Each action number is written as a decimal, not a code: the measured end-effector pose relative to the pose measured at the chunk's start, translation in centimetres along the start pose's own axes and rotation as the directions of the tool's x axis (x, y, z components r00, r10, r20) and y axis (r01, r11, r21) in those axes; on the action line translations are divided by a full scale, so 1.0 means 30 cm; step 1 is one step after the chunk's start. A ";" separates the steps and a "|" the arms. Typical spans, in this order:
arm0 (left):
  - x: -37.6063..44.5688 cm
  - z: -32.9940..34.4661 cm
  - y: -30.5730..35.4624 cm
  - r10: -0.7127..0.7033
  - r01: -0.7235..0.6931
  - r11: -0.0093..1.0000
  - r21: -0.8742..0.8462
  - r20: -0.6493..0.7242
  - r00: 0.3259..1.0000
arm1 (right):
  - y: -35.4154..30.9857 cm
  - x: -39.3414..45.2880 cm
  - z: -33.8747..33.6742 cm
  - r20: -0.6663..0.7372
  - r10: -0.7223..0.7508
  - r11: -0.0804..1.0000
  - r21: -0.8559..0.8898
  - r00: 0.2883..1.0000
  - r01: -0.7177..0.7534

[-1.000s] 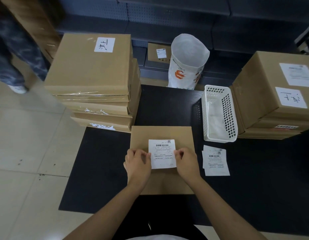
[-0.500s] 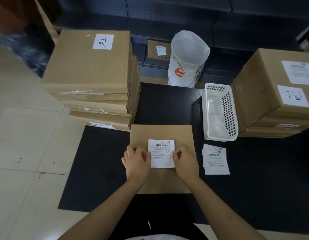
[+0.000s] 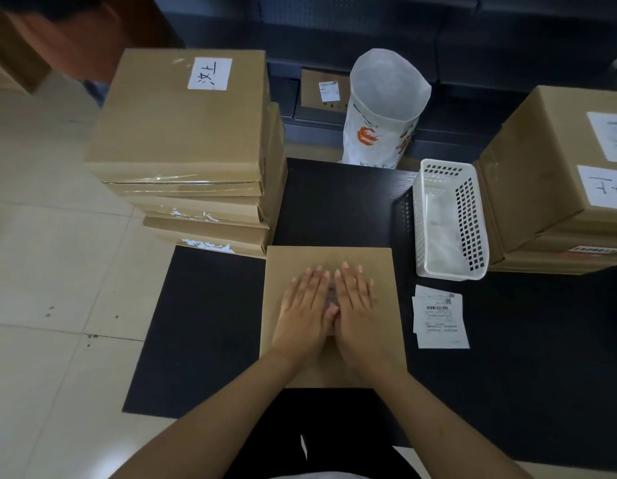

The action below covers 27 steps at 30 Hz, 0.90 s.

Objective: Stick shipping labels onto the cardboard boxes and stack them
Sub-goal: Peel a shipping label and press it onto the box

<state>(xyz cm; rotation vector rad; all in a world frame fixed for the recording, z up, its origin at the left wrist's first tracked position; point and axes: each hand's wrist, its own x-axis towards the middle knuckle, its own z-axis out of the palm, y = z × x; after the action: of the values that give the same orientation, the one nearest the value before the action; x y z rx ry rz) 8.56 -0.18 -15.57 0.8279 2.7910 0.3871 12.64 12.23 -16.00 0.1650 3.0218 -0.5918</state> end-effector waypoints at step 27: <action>-0.028 0.065 -0.073 0.074 -0.074 0.997 0.007 -0.010 0.997 | 0.025 -0.026 0.032 0.124 -0.071 0.982 -0.166 0.990 0.091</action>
<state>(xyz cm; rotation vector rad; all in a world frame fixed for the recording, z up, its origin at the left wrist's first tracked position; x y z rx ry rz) 8.67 -2.03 -17.98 0.9356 2.7781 0.3956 13.52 12.48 -17.12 -0.0012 2.9564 -0.3311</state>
